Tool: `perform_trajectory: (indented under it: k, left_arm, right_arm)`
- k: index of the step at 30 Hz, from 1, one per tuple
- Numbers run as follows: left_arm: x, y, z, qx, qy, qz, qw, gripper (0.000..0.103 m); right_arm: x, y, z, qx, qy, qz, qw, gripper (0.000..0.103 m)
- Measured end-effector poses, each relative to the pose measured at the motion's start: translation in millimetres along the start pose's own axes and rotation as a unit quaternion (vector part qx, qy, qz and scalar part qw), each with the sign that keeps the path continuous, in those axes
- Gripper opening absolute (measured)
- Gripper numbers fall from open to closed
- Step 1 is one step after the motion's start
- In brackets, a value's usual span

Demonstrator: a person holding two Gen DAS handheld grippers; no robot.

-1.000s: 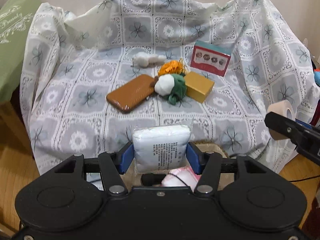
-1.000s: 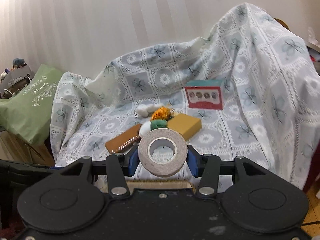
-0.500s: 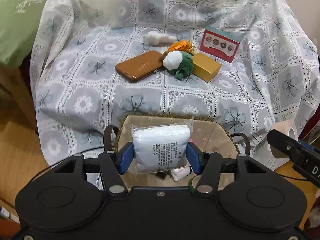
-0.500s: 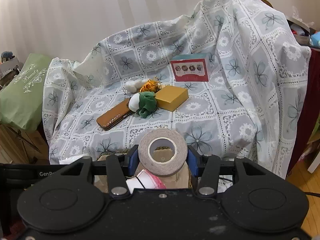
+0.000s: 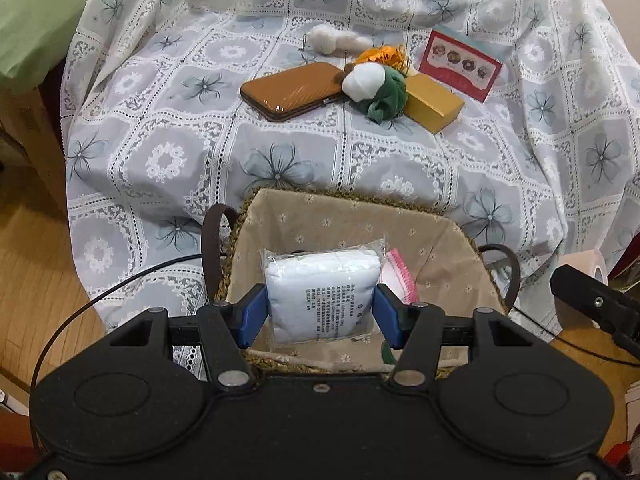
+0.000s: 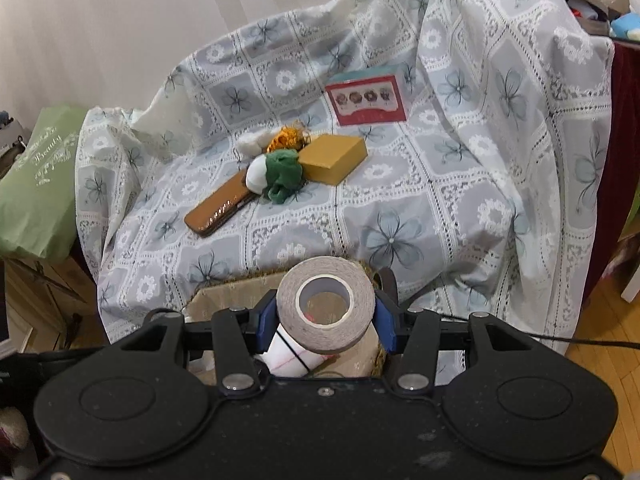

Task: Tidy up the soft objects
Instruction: 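Carry packet and tape roll over the basket and open both tools to drop them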

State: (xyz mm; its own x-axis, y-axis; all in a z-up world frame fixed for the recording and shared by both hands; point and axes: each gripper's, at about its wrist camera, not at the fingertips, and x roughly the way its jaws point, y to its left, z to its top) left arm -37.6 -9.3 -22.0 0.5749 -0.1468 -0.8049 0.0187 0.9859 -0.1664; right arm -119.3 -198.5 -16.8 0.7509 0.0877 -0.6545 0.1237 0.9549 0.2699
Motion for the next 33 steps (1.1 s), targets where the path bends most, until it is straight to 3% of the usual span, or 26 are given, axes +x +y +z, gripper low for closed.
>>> perform_trajectory:
  k: [12,19,24,33]
  left_arm:
    - [14.7,5.6,-9.3,0.0,0.025,0.025,0.9994,0.06]
    - [8.3,4.3,-9.5,0.007,0.015,0.021,0.9996,0.069]
    - [2.7,1.1,-10.0,0.021,-0.001,0.042,0.9989,0.077]
    - [0.7,2.6,-9.5,0.025,-0.008,0.042,0.9988,0.077]
  right_arm:
    - [20.2,6.5,-0.6,-0.013,0.049,-0.009,0.999,0.049]
    - [28.4,6.3,-0.4,-0.016,0.07,-0.014,0.997,0.049]
    - [33.1,7.3,-1.0,-0.019,0.081,-0.019,0.996,0.049]
    - [38.2,10.4,-2.0,-0.027,0.094,-0.018,0.995,0.05]
